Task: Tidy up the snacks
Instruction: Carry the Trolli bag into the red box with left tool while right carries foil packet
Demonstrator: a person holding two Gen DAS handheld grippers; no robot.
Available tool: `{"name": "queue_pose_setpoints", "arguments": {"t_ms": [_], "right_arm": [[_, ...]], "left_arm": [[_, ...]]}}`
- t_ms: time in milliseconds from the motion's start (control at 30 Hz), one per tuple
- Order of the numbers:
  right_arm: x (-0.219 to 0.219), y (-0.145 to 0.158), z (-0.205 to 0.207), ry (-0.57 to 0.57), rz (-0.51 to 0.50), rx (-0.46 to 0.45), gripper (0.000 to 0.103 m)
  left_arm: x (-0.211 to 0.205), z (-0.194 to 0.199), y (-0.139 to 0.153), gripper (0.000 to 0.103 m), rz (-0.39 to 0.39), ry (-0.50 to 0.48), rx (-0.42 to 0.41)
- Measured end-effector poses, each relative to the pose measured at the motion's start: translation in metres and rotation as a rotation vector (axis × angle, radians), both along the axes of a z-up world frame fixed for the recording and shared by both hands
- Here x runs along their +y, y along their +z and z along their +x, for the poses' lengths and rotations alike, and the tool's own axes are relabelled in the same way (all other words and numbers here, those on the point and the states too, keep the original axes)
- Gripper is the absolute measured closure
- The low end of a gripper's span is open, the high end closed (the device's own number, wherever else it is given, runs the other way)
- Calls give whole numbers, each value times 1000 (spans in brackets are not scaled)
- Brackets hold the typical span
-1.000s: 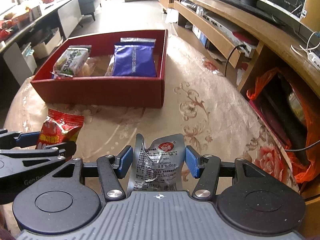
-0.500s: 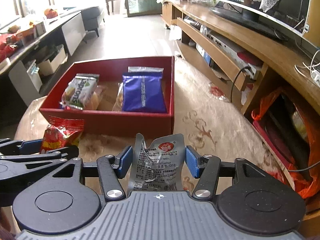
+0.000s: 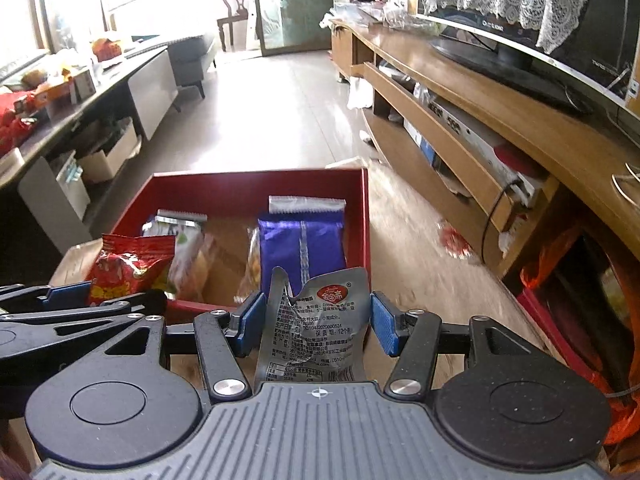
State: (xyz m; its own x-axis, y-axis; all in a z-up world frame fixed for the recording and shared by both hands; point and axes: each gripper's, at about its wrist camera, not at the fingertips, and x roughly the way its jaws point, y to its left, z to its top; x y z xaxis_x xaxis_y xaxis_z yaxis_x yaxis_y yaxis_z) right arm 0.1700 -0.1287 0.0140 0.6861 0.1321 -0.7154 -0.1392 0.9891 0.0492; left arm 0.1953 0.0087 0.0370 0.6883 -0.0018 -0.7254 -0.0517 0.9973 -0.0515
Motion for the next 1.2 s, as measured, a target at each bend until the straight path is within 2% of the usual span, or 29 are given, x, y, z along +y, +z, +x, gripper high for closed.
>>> {"name": "queue_pose_setpoints", "arguments": {"t_ms": [333, 600, 733, 1200], "right_arm": [[11, -1, 49, -2, 23, 1, 39], [21, -18, 78, 3, 19, 36, 39], [23, -28, 87, -1, 22, 53, 39], [20, -39, 101, -28, 11, 53, 37]], "left_arm": [[11, 48, -2, 53, -4, 39, 7], [15, 76, -21, 53, 11, 54, 51], [11, 85, -24, 53, 53, 49, 43], [0, 98, -30, 51, 107, 17, 36]]}}
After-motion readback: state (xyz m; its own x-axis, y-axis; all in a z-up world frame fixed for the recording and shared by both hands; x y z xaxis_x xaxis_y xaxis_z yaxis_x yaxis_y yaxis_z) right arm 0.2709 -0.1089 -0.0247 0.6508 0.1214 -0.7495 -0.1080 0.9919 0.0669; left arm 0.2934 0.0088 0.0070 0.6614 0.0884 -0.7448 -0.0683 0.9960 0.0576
